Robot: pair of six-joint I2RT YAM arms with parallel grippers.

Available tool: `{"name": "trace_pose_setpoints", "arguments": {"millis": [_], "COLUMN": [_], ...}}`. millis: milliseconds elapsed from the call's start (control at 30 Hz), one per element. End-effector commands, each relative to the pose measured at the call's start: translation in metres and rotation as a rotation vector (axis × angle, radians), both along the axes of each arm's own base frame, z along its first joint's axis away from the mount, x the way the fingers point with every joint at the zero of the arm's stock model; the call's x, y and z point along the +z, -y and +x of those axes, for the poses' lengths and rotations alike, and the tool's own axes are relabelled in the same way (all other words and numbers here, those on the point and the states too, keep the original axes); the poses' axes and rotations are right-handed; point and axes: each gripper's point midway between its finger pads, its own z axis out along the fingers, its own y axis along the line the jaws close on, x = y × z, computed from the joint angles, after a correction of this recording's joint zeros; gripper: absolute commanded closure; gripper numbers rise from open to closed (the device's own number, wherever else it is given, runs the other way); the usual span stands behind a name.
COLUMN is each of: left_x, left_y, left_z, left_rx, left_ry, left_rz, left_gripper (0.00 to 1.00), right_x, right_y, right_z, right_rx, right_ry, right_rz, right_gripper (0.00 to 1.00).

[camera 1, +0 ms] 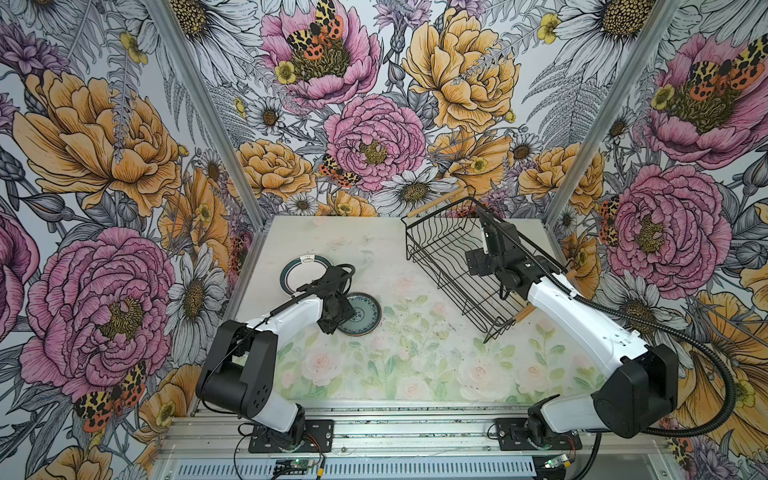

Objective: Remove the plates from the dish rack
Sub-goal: 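Open the left gripper and lift it off the blue-patterned plate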

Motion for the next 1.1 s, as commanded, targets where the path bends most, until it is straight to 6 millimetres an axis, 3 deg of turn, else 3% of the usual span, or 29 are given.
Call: {"name": "trace_pose_setpoints", "arguments": {"millis": [0,767,1067], "left_x": [0.005,0.000,0.024], "left_y": [0.002,0.015,-0.006], "left_z": [0.009,0.024,0.016], "left_rx": [-0.021,-0.077,-0.061], "left_ry": [0.024,0.015,0.087], "left_rz": [0.024,0.033,0.036], "left_gripper": [0.42,0.40,0.32], "right_x": [0.007,0.008,0.005], "right_y": [0.002,0.003,0.026], "right_z": [-0.005,-0.005,0.003], "right_rx": [-0.002,-0.002,-0.086], "right_ry": [0.015,0.015,-0.001], "right_rz": [0.022,0.029,0.125], "right_gripper": [0.01,0.01,0.00]}}
